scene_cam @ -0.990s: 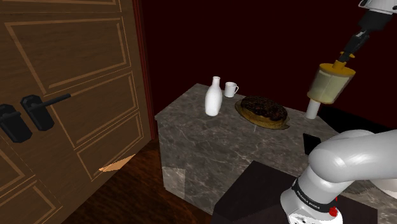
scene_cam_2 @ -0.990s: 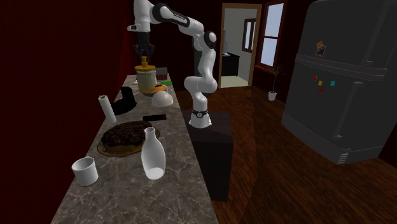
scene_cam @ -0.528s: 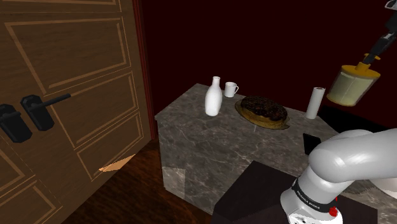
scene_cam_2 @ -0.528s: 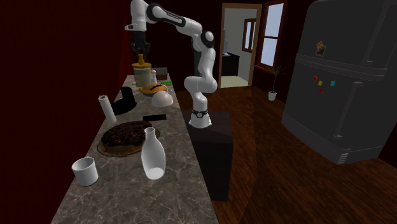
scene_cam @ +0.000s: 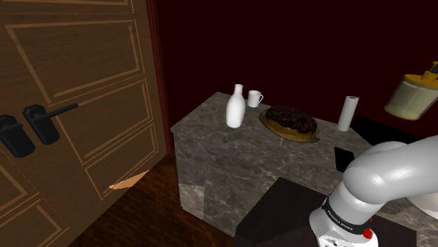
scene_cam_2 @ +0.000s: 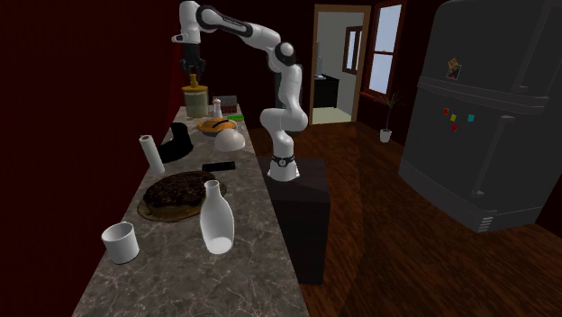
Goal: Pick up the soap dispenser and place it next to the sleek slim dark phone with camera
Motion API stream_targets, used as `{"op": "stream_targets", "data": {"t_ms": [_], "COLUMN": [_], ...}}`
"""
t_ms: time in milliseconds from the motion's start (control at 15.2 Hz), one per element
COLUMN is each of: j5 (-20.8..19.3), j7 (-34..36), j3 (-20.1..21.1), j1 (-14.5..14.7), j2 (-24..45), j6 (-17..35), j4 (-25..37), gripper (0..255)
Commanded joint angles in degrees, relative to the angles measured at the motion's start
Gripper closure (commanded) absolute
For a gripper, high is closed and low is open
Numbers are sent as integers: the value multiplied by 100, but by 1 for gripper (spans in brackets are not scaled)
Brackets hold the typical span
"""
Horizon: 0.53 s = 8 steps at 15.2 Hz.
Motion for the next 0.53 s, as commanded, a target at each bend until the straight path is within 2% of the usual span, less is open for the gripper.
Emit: {"op": "stream_targets", "data": {"t_ms": [0,132,264,330,396,462], "j5": [-37,-42,-57,-80,-134,-181], "j7": [-362,-686,-995,-1138,-1319,-1279], "j3": [-483,-1037,-1683,-2037,-2543,-2450], "j1": [224,557,1018,1303,1749,1663], "j2": [154,318,448,486,499,436], "j6": [-38,-90,-167,-219,-311,-237], "j4": [359,763,1218,1469,1843,1707], "gripper": [255,255,255,255,255,255]}}
